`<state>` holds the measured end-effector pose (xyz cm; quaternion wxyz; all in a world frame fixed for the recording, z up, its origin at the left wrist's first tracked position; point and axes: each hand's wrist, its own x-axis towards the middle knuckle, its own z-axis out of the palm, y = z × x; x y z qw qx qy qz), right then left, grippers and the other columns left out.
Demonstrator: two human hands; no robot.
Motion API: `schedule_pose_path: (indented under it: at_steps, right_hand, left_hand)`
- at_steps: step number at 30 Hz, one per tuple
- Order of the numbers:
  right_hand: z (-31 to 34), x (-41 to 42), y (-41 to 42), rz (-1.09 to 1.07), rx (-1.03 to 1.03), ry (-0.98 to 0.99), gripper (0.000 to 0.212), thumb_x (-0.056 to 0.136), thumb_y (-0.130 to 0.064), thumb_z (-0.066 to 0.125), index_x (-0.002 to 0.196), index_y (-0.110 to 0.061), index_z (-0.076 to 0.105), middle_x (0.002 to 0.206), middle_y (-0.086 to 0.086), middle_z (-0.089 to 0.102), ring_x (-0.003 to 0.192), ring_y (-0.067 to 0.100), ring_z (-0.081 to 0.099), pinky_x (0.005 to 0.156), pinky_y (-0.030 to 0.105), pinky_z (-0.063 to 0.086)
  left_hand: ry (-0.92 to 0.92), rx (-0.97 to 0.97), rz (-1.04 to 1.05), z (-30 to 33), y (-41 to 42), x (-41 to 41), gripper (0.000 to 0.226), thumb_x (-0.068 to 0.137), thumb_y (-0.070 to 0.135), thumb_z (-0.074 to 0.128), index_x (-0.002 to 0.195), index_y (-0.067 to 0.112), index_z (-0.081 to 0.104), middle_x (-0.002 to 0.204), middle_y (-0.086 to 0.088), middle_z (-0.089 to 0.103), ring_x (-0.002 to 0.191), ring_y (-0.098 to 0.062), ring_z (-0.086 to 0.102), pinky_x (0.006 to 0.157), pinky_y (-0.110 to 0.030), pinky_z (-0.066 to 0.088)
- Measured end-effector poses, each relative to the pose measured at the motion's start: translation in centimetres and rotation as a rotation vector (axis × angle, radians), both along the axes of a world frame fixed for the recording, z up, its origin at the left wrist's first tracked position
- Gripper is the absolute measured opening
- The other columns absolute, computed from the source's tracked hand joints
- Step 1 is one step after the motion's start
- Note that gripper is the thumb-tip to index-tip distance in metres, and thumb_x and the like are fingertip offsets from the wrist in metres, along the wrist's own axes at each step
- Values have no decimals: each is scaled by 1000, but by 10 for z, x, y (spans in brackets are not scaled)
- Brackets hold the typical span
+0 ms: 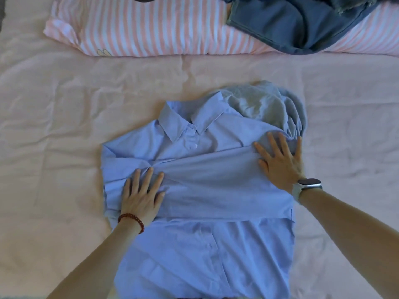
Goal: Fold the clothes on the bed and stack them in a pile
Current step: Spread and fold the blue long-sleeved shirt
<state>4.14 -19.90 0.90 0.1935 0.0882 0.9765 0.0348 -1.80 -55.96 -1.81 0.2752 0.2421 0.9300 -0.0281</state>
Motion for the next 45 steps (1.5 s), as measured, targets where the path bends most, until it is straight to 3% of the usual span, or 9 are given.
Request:
schedule_pose_path:
  at_steps: [7,12,15,18,23,27,39,42,45]
  right_hand:
    - [14,-56,23,15,-135,164,53,86,-25,63,132,-5,50,136,20,46,125,38,44,106,61,21]
    - [6,-120,4,-93,-377,60,50,94,-35,48,138,-12,38,129,13,50,121,32,42,92,42,36]
    - [-1,-146,-10,-253,-621,80,19,93,-35,50,90,-16,51,78,6,51,79,29,48,67,34,37]
    - [-3,-162,-23,-440,-816,76,27,93,-35,52,78,-14,48,65,0,44,58,18,42,52,24,32]
    - [6,-159,-32,-383,-690,213,30,94,-28,49,68,-20,36,60,-1,40,69,25,43,59,33,32]
    - [31,-117,-37,-81,-560,453,22,95,-22,50,105,-4,54,73,16,62,64,37,58,55,40,46]
    - [61,113,-90,480,-609,502,30,103,-31,22,92,-13,44,61,4,61,38,21,51,33,22,36]
    - [53,159,-103,490,-538,421,22,100,-30,36,88,-15,48,58,0,59,41,18,53,35,21,36]
    - [40,194,-107,500,-395,175,29,54,-27,86,75,-19,68,60,-3,60,48,16,59,42,20,45]
  left_hand:
    - [354,360,117,22,26,-70,43,81,29,50,107,-2,63,106,-22,63,92,-42,61,76,-51,47]
    - [2,301,371,1,61,-151,54,88,39,57,133,13,42,137,-10,47,125,-34,40,102,-46,33]
    - [-216,456,470,-7,73,-172,45,89,40,56,126,16,49,132,-2,53,123,-24,45,103,-38,36]
    - [-346,614,569,-5,84,-179,15,89,34,58,98,22,58,97,6,60,87,-9,53,70,-7,38]
    - [-45,657,408,14,91,-179,40,90,21,58,62,17,30,57,2,28,54,-16,27,50,-27,21]
    - [134,760,223,44,74,-145,29,93,23,54,74,9,37,56,3,29,50,-17,30,50,-24,22]
    - [280,669,-203,74,-20,81,41,100,45,15,92,15,42,95,5,40,73,-13,51,40,-24,40]
    - [94,573,-250,66,-38,125,21,90,40,43,92,19,45,97,7,43,77,-9,52,39,-22,45]
    - [-339,109,-323,59,-52,146,27,84,38,58,107,25,57,119,7,51,109,-12,50,81,-24,44]
